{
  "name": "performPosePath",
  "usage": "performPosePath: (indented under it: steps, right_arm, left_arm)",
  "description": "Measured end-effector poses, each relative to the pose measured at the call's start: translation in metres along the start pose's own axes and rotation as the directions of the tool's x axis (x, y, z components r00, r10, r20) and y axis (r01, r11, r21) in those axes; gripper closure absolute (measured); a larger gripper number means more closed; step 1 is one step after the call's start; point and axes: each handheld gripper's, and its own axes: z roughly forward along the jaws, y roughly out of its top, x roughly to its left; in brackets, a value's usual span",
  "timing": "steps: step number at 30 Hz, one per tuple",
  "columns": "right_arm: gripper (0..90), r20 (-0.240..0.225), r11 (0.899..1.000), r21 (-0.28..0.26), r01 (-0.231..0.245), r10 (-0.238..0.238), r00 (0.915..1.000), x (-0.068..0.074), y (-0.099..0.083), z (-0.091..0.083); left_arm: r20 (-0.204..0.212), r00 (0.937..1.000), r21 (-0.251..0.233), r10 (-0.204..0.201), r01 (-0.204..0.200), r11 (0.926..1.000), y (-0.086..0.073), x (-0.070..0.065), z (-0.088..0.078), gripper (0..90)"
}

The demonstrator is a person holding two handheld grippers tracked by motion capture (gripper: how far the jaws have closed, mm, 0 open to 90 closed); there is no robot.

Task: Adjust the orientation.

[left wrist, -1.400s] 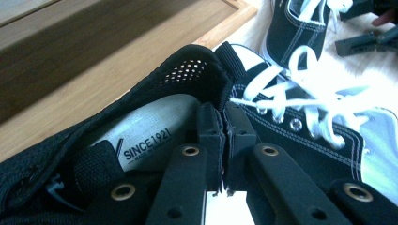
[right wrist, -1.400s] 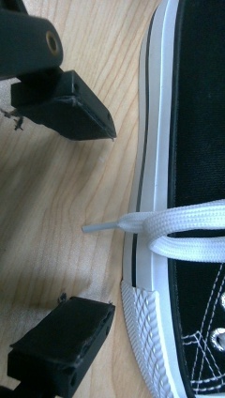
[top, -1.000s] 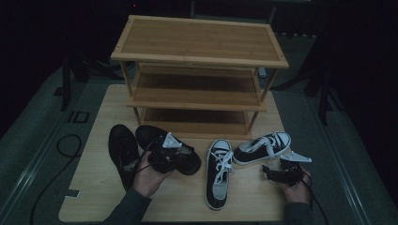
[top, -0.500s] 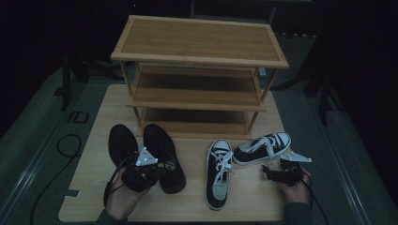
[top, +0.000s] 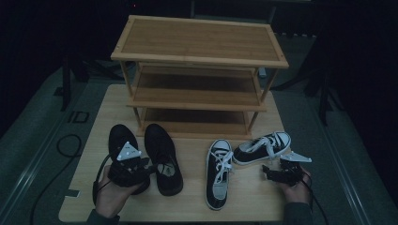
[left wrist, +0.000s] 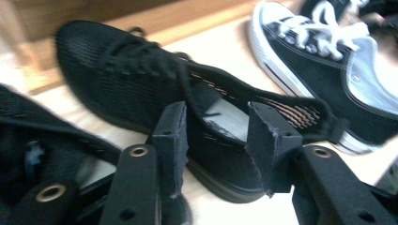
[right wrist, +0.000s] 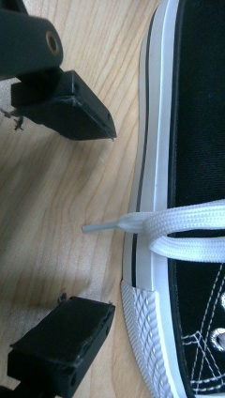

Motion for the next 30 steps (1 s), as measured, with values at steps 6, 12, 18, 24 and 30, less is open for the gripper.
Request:
performPosePath:
  steps: [6,12,18,24,30]
  right_arm:
    - [13.7,0.0,1.0,0.0,0.0,0.0,1.0,0.0,0.0,0.0]
    - [13.7,0.0,1.0,-0.001,-0.001,0.001,1.0,0.0,0.0,0.0]
    - [13.7,0.0,1.0,-0.001,0.0,0.0,1.0,0.0,0.0,0.0]
    - [13.7,0.001,1.0,-0.002,-0.001,0.001,1.0,0.0,0.0,0.0]
    - [13.7,0.001,1.0,0.0,-0.003,0.003,1.0,0.0,0.001,0.001]
  left_arm:
    - [-0.174,0.9813,0.01,-0.082,0.085,0.9963,0.003,0.019,0.003,47.4]
    - [-0.271,0.954,0.021,-0.127,0.138,0.9902,0.002,0.03,0.006,44.7]
    - [-0.288,0.945,0.055,-0.156,0.179,0.9823,0.001,0.041,0.012,42.2]
    - [-0.293,0.935,0.062,-0.2,0.227,0.9719,0.012,0.046,0.021,45.0]
    - [-0.29,0.9263,0.077,-0.24,0.273,0.9591,0.016,0.058,0.025,53.2]
